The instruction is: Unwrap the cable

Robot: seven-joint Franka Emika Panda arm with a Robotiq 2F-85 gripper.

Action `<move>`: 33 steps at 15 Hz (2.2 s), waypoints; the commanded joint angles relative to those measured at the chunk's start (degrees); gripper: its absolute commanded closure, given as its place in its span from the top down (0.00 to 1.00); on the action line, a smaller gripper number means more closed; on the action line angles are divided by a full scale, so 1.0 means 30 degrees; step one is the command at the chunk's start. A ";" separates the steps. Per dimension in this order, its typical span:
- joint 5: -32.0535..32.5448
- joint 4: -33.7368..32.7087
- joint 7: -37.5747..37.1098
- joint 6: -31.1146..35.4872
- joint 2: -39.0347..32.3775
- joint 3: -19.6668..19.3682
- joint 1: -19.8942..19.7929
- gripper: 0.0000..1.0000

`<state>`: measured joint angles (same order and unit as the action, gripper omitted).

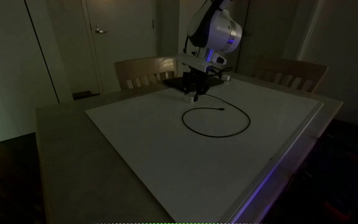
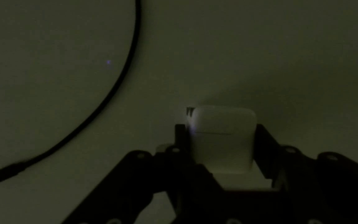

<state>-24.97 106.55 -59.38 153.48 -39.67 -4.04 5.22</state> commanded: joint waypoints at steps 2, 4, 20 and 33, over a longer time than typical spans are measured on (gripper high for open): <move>0.0254 0.0396 -0.0345 0.0111 0.0297 0.0214 -0.0212 0.53; 0.0334 -0.0226 -0.2786 0.0464 -0.0188 -0.0711 0.0568 0.28; 0.0731 0.0967 -1.5938 0.4479 -0.0778 -0.3346 -0.0090 0.53; 0.0991 0.0100 -2.5915 0.4488 -0.2434 -0.7287 0.1888 0.28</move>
<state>-23.18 109.42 -128.37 167.99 -44.27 -22.31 9.80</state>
